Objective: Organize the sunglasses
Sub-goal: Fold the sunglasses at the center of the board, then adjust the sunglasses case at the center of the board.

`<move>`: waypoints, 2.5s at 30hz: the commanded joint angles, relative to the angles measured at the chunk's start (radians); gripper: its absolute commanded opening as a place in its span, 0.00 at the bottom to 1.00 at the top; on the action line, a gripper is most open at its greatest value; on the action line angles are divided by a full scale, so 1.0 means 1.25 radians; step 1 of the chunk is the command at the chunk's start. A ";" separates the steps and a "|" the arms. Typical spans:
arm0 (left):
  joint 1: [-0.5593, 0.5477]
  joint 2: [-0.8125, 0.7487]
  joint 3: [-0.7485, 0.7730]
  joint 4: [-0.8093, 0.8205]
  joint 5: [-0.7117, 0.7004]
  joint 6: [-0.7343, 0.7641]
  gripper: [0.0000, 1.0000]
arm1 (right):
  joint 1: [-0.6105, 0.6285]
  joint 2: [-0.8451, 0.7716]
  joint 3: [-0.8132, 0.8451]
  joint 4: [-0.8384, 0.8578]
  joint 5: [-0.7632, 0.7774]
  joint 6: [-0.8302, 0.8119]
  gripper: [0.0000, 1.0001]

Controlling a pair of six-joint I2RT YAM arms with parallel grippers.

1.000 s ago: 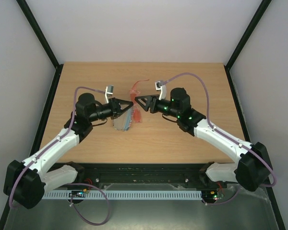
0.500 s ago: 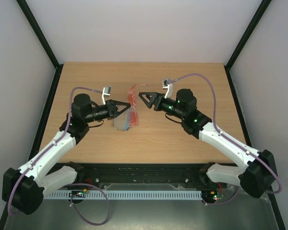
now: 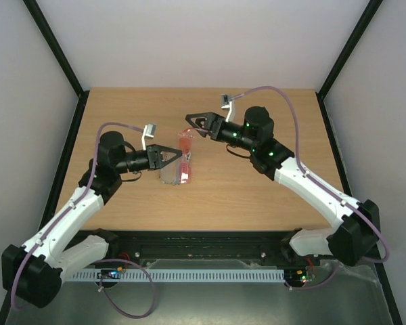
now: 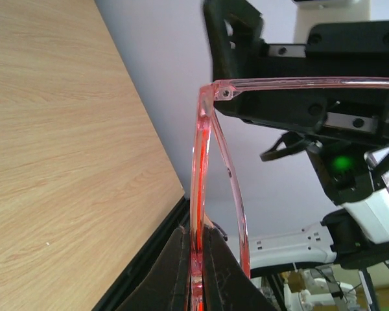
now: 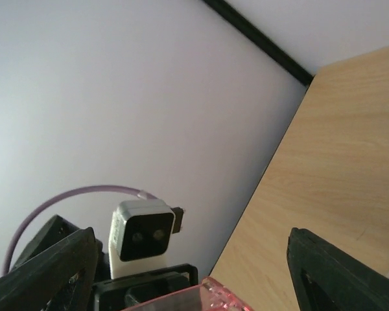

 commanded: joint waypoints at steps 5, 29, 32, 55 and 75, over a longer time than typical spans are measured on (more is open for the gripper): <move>0.005 -0.020 0.037 0.001 0.040 0.012 0.02 | 0.001 0.017 -0.044 0.057 -0.232 -0.060 0.81; 0.064 0.045 -0.028 0.028 -0.010 -0.012 0.02 | -0.006 -0.130 -0.161 0.026 0.096 -0.038 0.82; 0.093 0.042 -0.062 0.062 -0.009 -0.038 0.02 | -0.028 -0.148 -0.182 -0.039 0.177 -0.035 0.82; 0.265 0.016 -0.086 -0.251 -0.066 0.160 0.02 | -0.021 0.384 0.016 -0.211 0.182 -0.094 0.72; 0.211 0.062 -0.042 -0.325 -0.096 0.224 0.02 | -0.012 0.552 0.070 -0.136 0.047 -0.072 0.49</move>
